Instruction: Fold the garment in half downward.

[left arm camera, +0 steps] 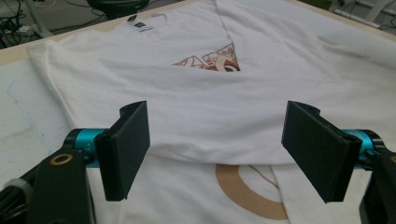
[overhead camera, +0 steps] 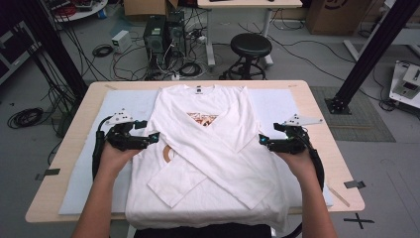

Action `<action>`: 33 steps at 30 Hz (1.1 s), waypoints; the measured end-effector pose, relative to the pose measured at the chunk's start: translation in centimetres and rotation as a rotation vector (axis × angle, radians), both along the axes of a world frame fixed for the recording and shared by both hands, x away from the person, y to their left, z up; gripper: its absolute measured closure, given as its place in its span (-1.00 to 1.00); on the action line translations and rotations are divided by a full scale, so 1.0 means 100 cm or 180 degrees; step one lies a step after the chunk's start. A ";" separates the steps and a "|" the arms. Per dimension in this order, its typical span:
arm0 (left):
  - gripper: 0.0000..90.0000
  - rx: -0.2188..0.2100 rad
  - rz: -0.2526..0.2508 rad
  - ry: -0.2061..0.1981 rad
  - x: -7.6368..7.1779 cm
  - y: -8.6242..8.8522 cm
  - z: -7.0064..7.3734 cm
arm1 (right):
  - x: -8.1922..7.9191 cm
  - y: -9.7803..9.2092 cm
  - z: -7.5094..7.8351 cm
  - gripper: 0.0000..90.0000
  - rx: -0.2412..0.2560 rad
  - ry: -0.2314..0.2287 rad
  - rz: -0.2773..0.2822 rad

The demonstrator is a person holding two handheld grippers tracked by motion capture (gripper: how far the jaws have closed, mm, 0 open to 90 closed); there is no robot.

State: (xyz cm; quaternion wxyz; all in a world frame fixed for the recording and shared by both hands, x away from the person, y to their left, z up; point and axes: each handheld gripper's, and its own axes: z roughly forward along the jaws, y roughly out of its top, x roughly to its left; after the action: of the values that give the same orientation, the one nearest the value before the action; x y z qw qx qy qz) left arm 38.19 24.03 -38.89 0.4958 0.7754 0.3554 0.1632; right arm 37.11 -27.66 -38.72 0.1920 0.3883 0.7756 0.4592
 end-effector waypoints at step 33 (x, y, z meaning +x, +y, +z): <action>-0.47 0.0120 0.0389 0.0457 0.113 0.005 -0.042 | 0.128 0.020 -0.033 -0.50 -0.0145 0.0496 -0.0151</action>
State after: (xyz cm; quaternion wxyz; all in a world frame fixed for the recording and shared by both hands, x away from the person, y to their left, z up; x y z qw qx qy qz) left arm 49.47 24.55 -43.05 0.4435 0.7712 0.4335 0.1438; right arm 49.89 -25.69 -42.04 0.1506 0.4367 0.7889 0.4052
